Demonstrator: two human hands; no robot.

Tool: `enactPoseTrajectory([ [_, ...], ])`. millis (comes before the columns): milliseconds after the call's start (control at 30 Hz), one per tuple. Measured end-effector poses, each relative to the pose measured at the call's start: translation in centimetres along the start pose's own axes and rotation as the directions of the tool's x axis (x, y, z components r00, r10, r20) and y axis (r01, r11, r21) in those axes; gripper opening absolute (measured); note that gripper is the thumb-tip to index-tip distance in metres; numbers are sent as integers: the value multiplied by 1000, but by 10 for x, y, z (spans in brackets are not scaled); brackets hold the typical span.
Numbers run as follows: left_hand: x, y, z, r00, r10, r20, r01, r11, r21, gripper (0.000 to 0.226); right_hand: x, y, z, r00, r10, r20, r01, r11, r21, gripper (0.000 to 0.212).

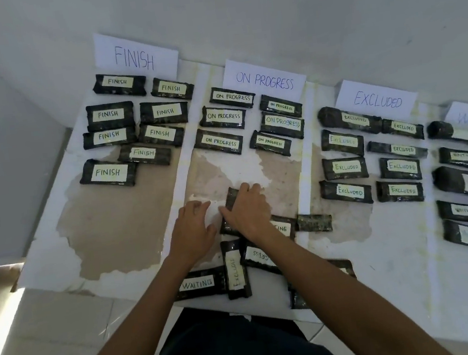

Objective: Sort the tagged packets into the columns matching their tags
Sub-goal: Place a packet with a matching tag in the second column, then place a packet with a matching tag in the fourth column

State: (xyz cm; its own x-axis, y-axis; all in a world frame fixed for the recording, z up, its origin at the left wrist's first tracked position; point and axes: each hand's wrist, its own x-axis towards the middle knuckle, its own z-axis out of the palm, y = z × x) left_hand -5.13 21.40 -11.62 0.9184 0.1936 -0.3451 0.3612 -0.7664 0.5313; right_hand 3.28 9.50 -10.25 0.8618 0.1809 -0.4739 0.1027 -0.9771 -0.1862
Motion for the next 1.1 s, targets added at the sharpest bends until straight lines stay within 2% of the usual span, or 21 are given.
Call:
enactPoseTrajectory([
  [167, -4, 12, 2, 997, -81, -20, 74, 968, -239, 42, -4, -7, 0, 999, -9, 34, 7, 998, 59, 71],
  [267, -4, 22, -2, 985, -166, 48, 171, 899, -404, 37, -7, -6, -9, 997, -4, 72, -6, 988, 152, 65],
  [333, -4, 27, -6, 965, -229, 128, 262, 822, -505, 36, -8, 0, -18, 997, 11, 76, -34, 951, 306, 54],
  [433, -5, 33, -9, 923, -284, 261, 385, 721, -576, 38, -6, 18, -27, 992, 45, 119, -108, 793, 599, 43],
  [533, -5, 40, -11, 899, -275, 341, 430, 700, -570, 39, -5, 33, -31, 964, 71, 256, -251, 557, 792, 39],
  [633, -4, 47, -11, 895, -258, 363, 440, 636, -634, 31, -6, 42, -33, 942, 65, 330, -332, 340, 880, 42],
  [733, -2, 50, -12, 904, -248, 347, 425, 594, -683, 24, -8, 47, -33, 939, 49, 341, -342, 239, 909, 41],
  [833, 0, 52, -14, 907, -237, 349, 419, 604, -678, 21, -10, 49, -37, 952, 23, 304, -297, 286, 911, 41],
  [1033, 11, 64, -20, 916, -195, 350, 393, 607, -691, 17, -21, 53, -50, 972, -89, 217, -148, 484, 863, 47],
  [1100, 16, 68, -19, 915, -197, 353, 398, 598, -696, 18, -24, 53, -52, 987, -89, 134, -56, 592, 804, 46],
])
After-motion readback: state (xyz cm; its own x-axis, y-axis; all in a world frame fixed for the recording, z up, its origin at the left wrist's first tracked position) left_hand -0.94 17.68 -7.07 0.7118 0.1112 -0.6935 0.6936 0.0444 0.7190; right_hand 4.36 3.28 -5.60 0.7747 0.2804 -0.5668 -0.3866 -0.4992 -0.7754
